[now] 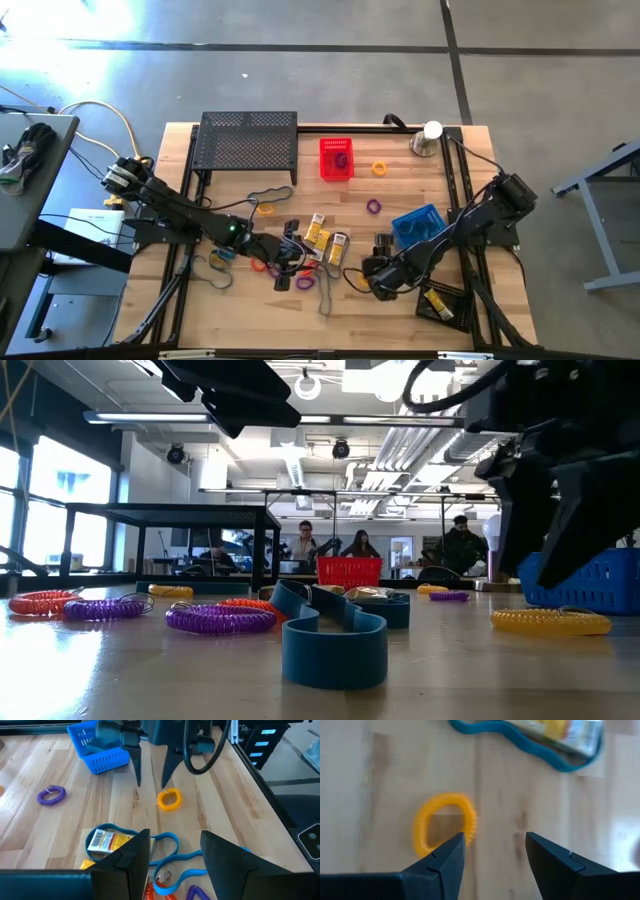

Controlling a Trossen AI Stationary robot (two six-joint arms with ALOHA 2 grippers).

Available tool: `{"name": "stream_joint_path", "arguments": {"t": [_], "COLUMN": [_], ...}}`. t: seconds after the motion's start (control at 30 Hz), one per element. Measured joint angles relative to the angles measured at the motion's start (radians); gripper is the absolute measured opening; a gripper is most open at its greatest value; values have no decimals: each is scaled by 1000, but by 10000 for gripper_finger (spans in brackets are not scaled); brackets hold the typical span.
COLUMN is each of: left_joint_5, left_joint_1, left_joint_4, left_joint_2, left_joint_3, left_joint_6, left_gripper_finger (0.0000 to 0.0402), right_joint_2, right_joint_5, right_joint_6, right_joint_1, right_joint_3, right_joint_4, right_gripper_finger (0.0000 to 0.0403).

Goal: Pick & Place Office Desk Supplies
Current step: Put the yellow spring keychain into the red bin

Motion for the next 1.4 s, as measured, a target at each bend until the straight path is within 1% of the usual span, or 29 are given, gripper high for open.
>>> {"name": "stream_joint_path", "arguments": {"t": [0.13,0.4,0.63,0.7,0.77,0.83,0.9,0.97,1.0,1.13,1.23,1.3,1.33,1.4], "left_joint_5": [0,0,-1,-2,-2,-2,-2,-2,-2,-3,-3,-3,-3,-3], "left_joint_1": [0,0,0,0,0,0,0,0,0,0,0,0,0,0], "left_joint_4": [0,-2,-1,0,0,0,0,0,-1,0,0,0,0,0], "left_joint_2": [0,0,0,0,0,0,0,0,0,0,0,0,0,0], "left_joint_3": [1,1,1,1,1,1,1,1,1,1,1,1,1,1], "left_joint_6": [-1,-2,19,21,21,21,19,18,17,-24,-13,-9,-8,8], "left_gripper_finger": [170,170,170,170,170,170,170,170,170,170,170,170,170,170], "right_joint_2": [30,61,119,137,149,152,154,151,149,135,112,95,86,57], "right_joint_5": [-67,-83,-160,-178,-199,-206,-205,-188,-176,-117,-52,19,68,180], "right_joint_6": [-2,-9,-7,-9,-14,-21,-34,-36,-38,-37,-51,-60,-66,-87], "right_joint_1": [-24,-31,-64,-75,-84,-90,-93,-94,-94,-86,-85,-89,-92,-103], "right_joint_3": [-1,-3,3,4,7,7,7,5,5,1,18,33,42,76], "right_joint_4": [34,72,86,83,83,85,87,84,82,73,20,-53,-86,-96], "right_gripper_finger": [196,196,191,178,154,120,78,32,19,8,7,6,5,5]}}
